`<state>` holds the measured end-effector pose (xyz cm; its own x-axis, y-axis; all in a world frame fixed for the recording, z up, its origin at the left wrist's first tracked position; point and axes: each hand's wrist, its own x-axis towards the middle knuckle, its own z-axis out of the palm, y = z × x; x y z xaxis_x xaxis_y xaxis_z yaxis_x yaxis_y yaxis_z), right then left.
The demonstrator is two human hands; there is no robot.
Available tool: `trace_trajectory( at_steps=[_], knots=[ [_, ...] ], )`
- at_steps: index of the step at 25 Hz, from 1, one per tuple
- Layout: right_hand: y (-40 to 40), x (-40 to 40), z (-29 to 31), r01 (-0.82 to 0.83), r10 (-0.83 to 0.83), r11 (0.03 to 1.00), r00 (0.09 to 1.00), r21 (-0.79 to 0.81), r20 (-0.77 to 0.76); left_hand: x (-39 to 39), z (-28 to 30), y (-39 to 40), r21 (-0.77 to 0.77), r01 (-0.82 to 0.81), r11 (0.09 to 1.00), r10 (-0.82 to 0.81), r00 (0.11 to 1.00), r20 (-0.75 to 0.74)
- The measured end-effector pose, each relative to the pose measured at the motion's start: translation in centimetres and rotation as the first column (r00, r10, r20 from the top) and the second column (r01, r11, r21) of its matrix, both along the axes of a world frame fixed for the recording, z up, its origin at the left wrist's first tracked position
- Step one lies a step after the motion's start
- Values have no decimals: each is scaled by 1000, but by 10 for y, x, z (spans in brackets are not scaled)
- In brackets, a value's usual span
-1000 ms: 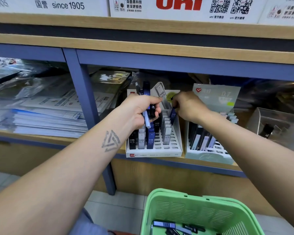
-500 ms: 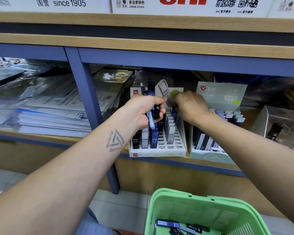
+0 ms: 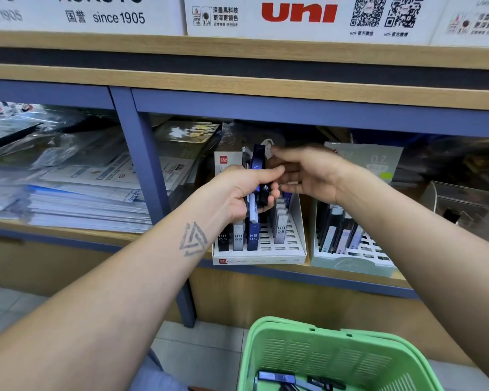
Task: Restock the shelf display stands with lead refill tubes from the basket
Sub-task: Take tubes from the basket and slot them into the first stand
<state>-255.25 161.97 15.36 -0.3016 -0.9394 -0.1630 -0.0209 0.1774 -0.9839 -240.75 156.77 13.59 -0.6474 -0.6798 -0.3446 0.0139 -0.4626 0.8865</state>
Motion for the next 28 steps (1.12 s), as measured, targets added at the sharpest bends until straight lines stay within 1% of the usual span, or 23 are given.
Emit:
trace_trajectory(
  at_steps=[1,3,7,9,11,14,17,19,21,23,24,25,26,27,28],
  knots=[
    [3,1,0,-44,43,998,999,34,16,0,0,1,-15,3,1000,-3,1000,3],
    [6,2,2,-92,94,993,995,80,-20,-1,-1,2,-60,-5,998,6,1000,18],
    [10,3,6,-90,105,984,990,151,-92,0,-1,6,-135,32,990,-24,998,63],
    [13,2,6,-109,117,980,992,165,-39,1,1,10,-154,73,985,-63,996,65],
    [18,-2,7,-99,91,986,994,131,69,2,4,13,-146,124,982,-119,992,40],
    [34,-19,8,21,-24,1000,983,22,180,4,7,13,-104,193,976,-194,981,-2],
    [58,-40,7,116,-90,990,962,-85,258,1,8,15,-67,204,977,-207,977,-50],
    [74,-51,5,153,-116,980,960,-128,256,-9,9,19,-38,173,984,-176,981,-88],
    [90,-60,3,163,-130,977,967,-139,221,-21,9,26,-37,148,988,-151,985,-80],
    [109,-70,2,166,-137,975,972,-147,193,-39,8,36,-63,155,986,-158,987,-38],
    [118,-75,1,165,-141,974,978,-156,154,-47,8,43,-84,163,983,-165,986,-15],
    [128,-80,0,159,-148,973,986,-168,80,-57,8,50,-115,168,979,-168,986,9],
    [138,-84,-1,146,-156,973,987,-181,-43,-67,8,58,-158,168,973,-165,986,27],
    [148,-89,-2,127,-167,973,964,-191,-209,-78,8,66,-211,161,964,-157,987,37],
    [157,-95,-3,105,-173,976,905,-190,-389,-88,7,74,-269,157,950,-151,988,43]
  ],
)
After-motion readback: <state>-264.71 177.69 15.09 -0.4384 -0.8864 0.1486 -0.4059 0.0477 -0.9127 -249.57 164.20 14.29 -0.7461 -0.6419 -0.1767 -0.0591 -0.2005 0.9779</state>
